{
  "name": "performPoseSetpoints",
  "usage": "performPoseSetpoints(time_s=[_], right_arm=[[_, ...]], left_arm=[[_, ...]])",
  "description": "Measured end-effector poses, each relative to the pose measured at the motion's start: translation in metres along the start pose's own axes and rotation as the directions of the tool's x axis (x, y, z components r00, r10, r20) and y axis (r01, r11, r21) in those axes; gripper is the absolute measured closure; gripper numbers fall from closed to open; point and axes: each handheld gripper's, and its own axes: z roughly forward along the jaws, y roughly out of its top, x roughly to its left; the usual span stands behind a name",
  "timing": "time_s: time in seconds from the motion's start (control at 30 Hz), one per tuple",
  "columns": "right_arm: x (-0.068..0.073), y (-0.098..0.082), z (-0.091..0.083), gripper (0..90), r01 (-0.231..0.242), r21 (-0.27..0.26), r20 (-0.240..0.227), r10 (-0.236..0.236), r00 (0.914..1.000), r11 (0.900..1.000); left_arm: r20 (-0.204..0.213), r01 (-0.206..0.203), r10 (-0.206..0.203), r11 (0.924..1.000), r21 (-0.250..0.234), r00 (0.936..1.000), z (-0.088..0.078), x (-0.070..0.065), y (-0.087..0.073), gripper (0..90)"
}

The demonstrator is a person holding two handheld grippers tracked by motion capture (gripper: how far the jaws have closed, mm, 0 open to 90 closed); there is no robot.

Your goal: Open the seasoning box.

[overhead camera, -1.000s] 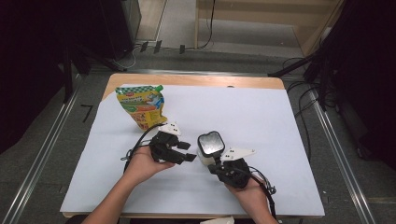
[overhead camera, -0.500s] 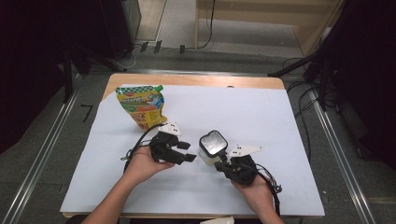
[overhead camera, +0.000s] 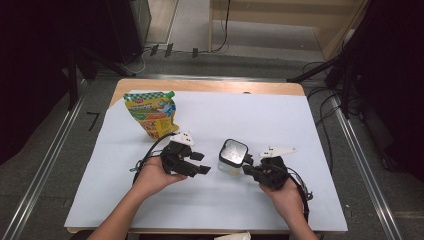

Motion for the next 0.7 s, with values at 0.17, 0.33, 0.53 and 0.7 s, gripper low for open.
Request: performPoseSetpoints(time_s=[0.17, 0.33, 0.53, 0.7], right_arm=[[-0.008, 0.002, -0.002, 90.0, -0.009, -0.001, 0.008, 0.009, 0.9999, 1.0], [-0.019, 0.006, -0.006, 90.0, -0.014, -0.002, 0.024, 0.014, 0.9996, 1.0], [-0.026, 0.009, -0.005, 90.0, -0.012, -0.001, 0.032, 0.012, 0.9994, 1.0], [-0.031, 0.012, -0.006, 90.0, -0.011, 0.003, 0.031, 0.011, 0.9994, 1.0]], left_arm=[[0.008, -0.01, 0.01, 0.9999, -0.003, 0.9999, 0.004, 0.0, 0.001, 42.2], [0.022, -0.036, 0.036, 0.9992, -0.017, 0.9991, 0.01, 0.002, 0.003, 38.9], [0.08, -0.057, 0.054, 0.9978, 0.034, 0.9953, 0.022, 0.001, 0.018, 40.2], [0.113, -0.066, 0.062, 0.9974, 0.029, 0.9917, 0.026, 0.002, 0.025, 29.3]])
